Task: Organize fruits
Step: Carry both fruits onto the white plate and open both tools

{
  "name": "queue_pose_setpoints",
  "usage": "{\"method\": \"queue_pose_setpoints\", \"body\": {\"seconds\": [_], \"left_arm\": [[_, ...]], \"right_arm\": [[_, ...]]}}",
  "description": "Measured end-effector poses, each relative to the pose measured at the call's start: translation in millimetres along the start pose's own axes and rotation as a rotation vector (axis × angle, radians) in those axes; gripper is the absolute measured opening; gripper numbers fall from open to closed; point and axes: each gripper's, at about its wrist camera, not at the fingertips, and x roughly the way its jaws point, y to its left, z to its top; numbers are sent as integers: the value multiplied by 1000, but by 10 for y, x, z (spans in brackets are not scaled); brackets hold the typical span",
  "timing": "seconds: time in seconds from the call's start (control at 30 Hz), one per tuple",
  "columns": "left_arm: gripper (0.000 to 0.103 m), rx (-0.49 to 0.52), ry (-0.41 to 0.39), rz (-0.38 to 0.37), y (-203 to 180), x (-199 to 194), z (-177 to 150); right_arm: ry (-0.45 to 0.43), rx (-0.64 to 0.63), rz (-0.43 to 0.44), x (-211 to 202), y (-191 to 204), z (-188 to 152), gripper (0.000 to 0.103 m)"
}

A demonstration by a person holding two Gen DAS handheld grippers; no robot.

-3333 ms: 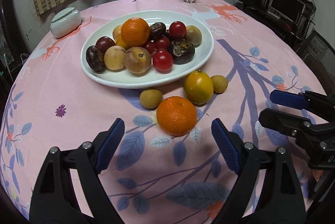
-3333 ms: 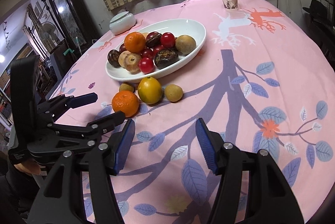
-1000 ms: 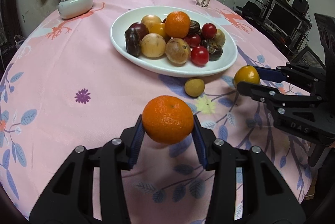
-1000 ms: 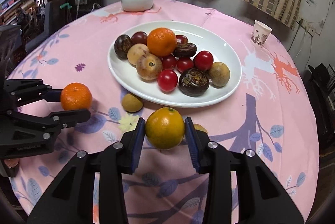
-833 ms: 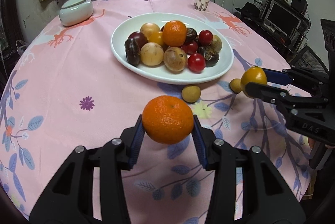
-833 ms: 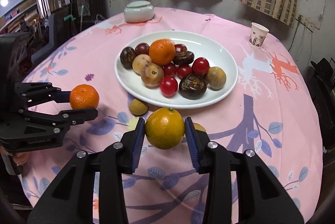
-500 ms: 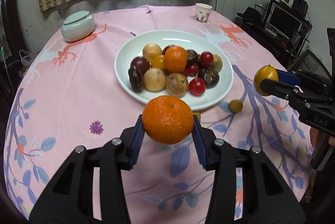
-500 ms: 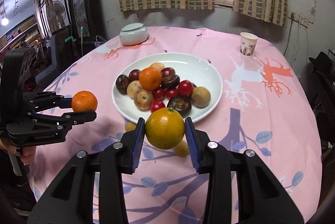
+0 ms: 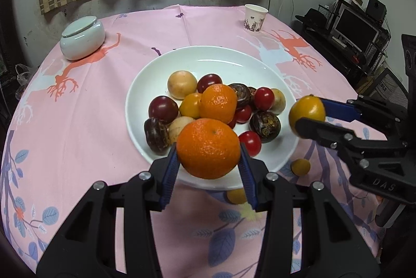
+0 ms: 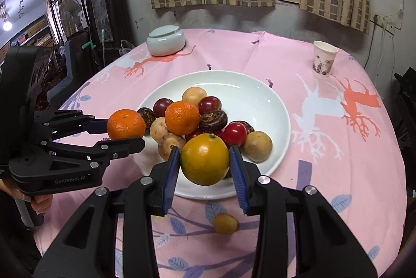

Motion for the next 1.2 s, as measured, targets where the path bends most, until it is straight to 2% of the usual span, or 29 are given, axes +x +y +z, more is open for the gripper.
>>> {"method": "queue_pose_setpoints", "body": {"seconds": [0.33, 0.4, 0.47, 0.57, 0.63, 0.67, 0.7, 0.9, 1.07, 1.2], "left_arm": [[45, -9, 66, 10, 65, 330, -16], [49, -9, 67, 16, 66, 350, -11], [61, -18, 73, 47, 86, 349, -6], [73, -51, 56, 29, 137, 247, 1], [75, -57, 26, 34, 155, 150, 9], [75, -55, 17, 44, 159, 110, 12], [75, -55, 8, 49, 166, 64, 14], [76, -62, -30, 55, 161, -173, -35], [80, -23, -50, 61, 59, -337, -169], [81, -7, -42, 62, -1, -394, -305]], "right_arm": [[78, -17, -7, 412, 97, -16, 40], [66, -36, -43, 435, 135, -22, 40], [73, -20, -47, 433, 117, -25, 40], [60, 9, -39, 361, 56, -40, 41], [45, 26, -39, 292, 20, -50, 44], [31, 40, -37, 240, -9, -57, 50], [10, 55, -35, 184, -35, -66, 63], [-32, 95, -36, -53, -140, -153, 62], [11, 143, -39, -97, -218, -306, 62], [13, 156, -47, -160, -219, -455, 62]]}}
